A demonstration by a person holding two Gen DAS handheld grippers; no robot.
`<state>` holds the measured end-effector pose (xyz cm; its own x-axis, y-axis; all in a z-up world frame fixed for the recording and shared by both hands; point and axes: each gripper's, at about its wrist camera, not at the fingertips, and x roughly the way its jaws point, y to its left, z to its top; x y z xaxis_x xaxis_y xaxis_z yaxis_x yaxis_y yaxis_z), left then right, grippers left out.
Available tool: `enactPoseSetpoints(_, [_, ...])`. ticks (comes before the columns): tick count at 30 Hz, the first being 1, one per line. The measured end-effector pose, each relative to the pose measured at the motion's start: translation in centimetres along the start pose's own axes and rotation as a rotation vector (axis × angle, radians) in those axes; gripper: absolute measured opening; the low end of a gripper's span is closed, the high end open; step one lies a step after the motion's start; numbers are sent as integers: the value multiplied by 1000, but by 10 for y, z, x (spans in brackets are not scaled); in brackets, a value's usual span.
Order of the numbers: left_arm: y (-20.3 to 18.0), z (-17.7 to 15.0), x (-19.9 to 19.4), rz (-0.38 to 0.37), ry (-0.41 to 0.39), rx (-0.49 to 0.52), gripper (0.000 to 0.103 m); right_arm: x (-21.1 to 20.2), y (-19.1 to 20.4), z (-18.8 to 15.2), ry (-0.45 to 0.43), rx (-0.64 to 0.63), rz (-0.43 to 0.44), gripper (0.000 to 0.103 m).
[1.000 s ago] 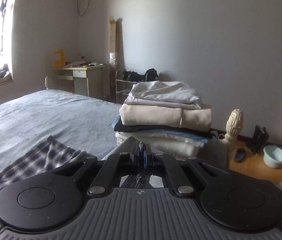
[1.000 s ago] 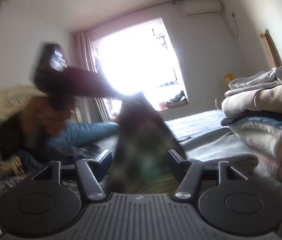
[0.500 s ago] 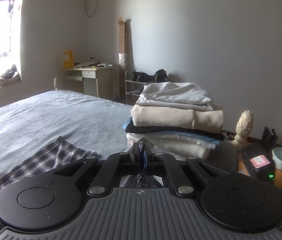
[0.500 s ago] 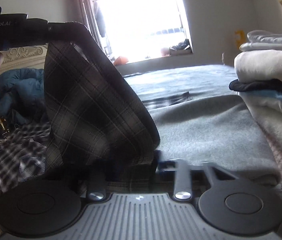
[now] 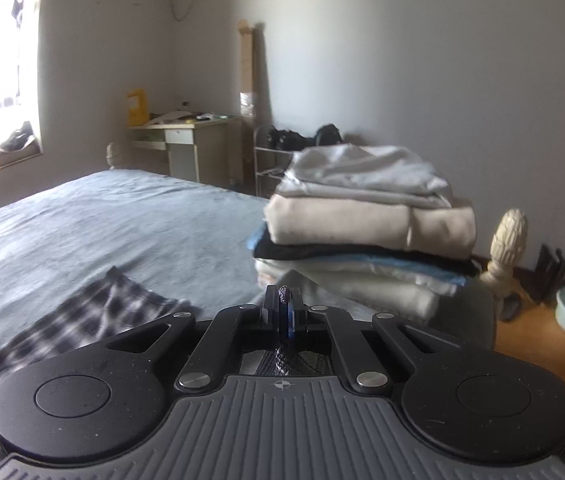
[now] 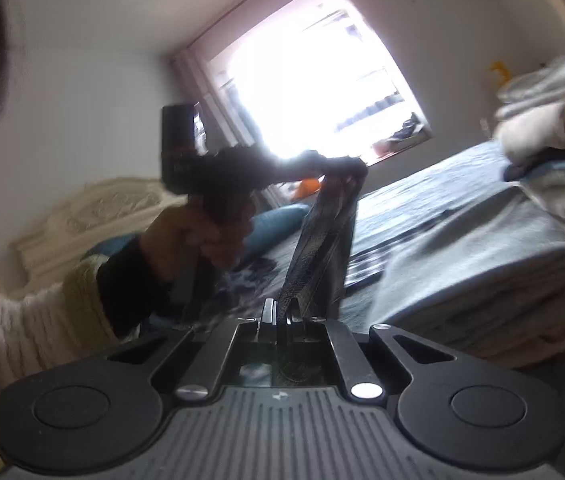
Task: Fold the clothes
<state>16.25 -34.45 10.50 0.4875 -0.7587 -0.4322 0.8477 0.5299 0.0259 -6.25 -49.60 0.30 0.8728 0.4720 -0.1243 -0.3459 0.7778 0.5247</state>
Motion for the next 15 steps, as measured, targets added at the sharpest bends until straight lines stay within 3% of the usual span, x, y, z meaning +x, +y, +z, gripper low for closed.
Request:
enactPoseSetpoints(3, [-16,-3,26,-31,29,24,2,-12,-37,-12,-27,162,-70,5])
enactPoseSetpoints(7, [-28,-13,59,-129,133,22,6,-26,-76,-41,-47,352,-165,5])
enactPoseSetpoints(9, [-22,-14,64,-163,144,-30,15,-30,-87,-52,-54,413,-192,5])
enactPoseSetpoints(10, [-16,-11,62,-186,135,-71,23,-30,-91,-56,-58,435,-200,5])
enactPoseSetpoints(12, [2,-5,51,-227,100,-157,28,-31,-93,-61,-59,445,-211,5])
enactPoseSetpoints(15, [36,0,17,-206,35,-242,39,-30,-96,-59,-52,432,-238,5])
